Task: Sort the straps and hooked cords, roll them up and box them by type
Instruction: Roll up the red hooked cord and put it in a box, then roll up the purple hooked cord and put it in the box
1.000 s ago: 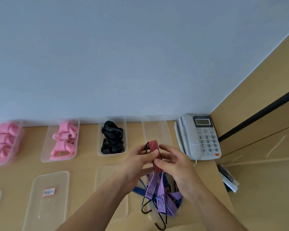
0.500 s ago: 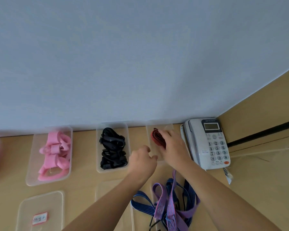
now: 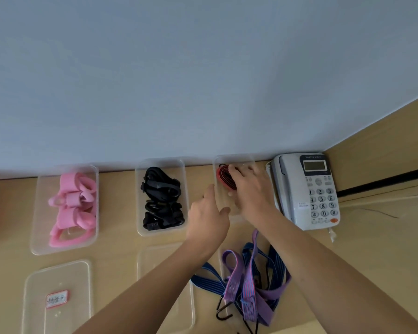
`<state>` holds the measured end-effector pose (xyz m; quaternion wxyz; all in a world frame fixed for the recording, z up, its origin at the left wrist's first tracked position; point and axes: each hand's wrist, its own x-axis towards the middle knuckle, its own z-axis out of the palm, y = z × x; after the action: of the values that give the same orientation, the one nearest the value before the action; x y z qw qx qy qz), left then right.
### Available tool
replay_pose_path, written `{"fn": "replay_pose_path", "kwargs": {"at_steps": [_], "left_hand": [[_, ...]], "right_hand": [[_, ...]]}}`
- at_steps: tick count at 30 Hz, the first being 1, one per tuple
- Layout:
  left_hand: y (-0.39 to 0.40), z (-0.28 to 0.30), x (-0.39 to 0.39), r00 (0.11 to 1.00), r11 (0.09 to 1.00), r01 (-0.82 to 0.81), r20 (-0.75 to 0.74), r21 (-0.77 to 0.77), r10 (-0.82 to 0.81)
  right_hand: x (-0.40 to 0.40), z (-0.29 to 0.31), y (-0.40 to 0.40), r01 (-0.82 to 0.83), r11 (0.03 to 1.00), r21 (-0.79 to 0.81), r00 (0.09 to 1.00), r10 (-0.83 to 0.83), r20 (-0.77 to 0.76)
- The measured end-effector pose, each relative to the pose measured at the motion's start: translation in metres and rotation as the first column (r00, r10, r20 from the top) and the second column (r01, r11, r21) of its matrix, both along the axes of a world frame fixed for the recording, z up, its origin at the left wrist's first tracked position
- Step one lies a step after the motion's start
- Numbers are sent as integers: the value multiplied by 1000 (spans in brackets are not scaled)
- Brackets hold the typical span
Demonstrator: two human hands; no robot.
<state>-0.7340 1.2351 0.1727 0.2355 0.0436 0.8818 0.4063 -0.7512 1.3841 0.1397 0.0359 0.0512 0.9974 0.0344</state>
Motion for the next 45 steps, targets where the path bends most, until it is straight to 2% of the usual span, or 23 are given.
{"fn": "replay_pose_path", "kwargs": {"at_steps": [3,5,7,9,16,21,23,26,33,37,41,45], "left_hand": [[-5,3,7,991,994,-66,-111,88,75],[-10,3,16,975,988,-82,-196,135,107],[-17,-1,27,966,987,-59,-242,147,94],[-25,-14,44,960,990,-16,-275,137,54],[-32,-47,114,885,999,30,-466,26,-14],[-36,-49,153,846,995,-68,-533,-67,22],[-35,-49,161,832,992,-72,-554,-104,2],[-32,-54,168,836,986,-48,-547,-157,-46],[-14,-43,179,859,976,-110,-513,-190,-3],[-3,-20,188,817,980,-178,-568,-87,98],[3,4,199,841,969,-247,-494,9,219],[8,26,210,823,972,-229,-523,48,220]], "right_hand": [[8,12,4,8,990,-139,999,-15,-47],[25,24,6,17,967,-256,987,-57,-151],[52,34,6,16,937,-348,948,-125,-294],[87,35,5,16,908,-420,923,-175,-343],[194,16,-4,76,832,-549,948,-231,-218],[232,3,-10,63,873,-484,994,-98,-49],[233,0,-9,20,895,-446,997,-48,-52],[228,-2,-7,7,878,-479,995,-56,-88],[232,10,4,19,758,-652,995,-78,-61],[240,25,19,18,655,-756,989,-123,-83],[245,43,32,-37,528,-849,979,-150,-135],[248,56,44,-73,463,-883,973,-160,-165]]}}
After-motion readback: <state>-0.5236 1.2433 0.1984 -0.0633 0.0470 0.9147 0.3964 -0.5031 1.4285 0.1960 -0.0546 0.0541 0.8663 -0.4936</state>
